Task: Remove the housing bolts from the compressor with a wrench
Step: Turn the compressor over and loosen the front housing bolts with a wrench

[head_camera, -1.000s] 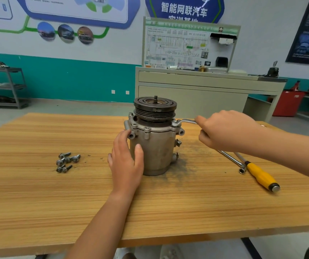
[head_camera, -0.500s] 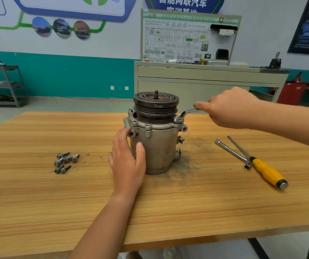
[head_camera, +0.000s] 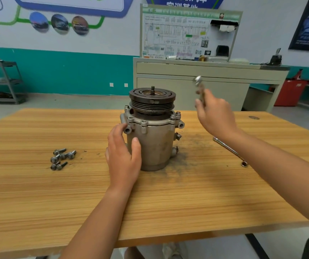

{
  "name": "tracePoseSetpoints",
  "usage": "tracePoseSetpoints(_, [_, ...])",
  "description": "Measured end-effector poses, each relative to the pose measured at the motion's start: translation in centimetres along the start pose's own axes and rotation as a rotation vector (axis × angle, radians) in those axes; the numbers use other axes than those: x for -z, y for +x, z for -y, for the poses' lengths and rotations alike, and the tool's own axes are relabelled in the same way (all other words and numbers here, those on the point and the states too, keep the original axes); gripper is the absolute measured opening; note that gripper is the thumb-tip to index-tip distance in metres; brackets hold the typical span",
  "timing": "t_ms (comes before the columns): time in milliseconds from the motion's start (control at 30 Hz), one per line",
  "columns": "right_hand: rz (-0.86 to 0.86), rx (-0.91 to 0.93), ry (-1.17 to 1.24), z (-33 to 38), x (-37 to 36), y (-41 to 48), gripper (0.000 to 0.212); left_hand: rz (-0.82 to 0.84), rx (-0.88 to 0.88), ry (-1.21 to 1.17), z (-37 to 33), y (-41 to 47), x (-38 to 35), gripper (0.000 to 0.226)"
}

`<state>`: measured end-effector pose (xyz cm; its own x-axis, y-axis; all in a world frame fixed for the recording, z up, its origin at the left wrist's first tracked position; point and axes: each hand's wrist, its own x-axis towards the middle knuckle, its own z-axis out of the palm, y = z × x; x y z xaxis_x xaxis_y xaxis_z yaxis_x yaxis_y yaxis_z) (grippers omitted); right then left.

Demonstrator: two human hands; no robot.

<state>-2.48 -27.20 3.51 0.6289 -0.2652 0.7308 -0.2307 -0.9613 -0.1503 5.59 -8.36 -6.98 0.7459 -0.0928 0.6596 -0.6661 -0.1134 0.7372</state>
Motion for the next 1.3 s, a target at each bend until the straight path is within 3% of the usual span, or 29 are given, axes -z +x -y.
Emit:
tracePoseSetpoints(100, [0.036, -0.032, 0.163, 0.9, 2.9, -2.0, 0.027, 0.001, 0.004, 0.004, 0.0, 0.0, 0.0, 0.047])
tracePoseSetpoints(233, [0.299, 0.061, -0.156, 1.7, 4.9, -4.1, 0.03, 0.008, 0.015, 0.017, -0.2, -0.1, 0.1, 0.048])
tracePoseSetpoints(333, [0.376, 0.076, -0.306, 2.6, 5.2, -4.1, 0.039, 0.006, 0.015, 0.026, -0.2, -0.2, 0.2, 0.049])
tracePoseSetpoints(567, [0.424, 0.127, -0.506, 4.1, 5.7, -2.5, 0.041, 0.005, 0.029, 0.038, -0.4, -0.3, 0.4, 0.049])
tracePoseSetpoints(767, [0.54, 0.297, -0.726, 6.9, 6.6, -1.6, 0.025, -0.01, 0.039, 0.075, -0.1, -0.4, 0.3, 0.049])
tracePoseSetpoints(933, [0.614, 0.421, -0.819, 7.5, 7.0, -1.5, 0.036, -0.005, 0.046, 0.084, -0.2, -0.4, 0.4, 0.047])
tracePoseSetpoints(1100, [0.67, 0.42, -0.748, 5.4, 6.9, -0.6, 0.033, -0.004, 0.052, 0.082, -0.5, -0.3, 0.6, 0.049])
tracePoseSetpoints(1300, [0.642, 0.493, -0.781, 2.5, 6.1, 0.6, 0.052, -0.003, 0.053, 0.079, -0.5, -0.2, 0.3, 0.051])
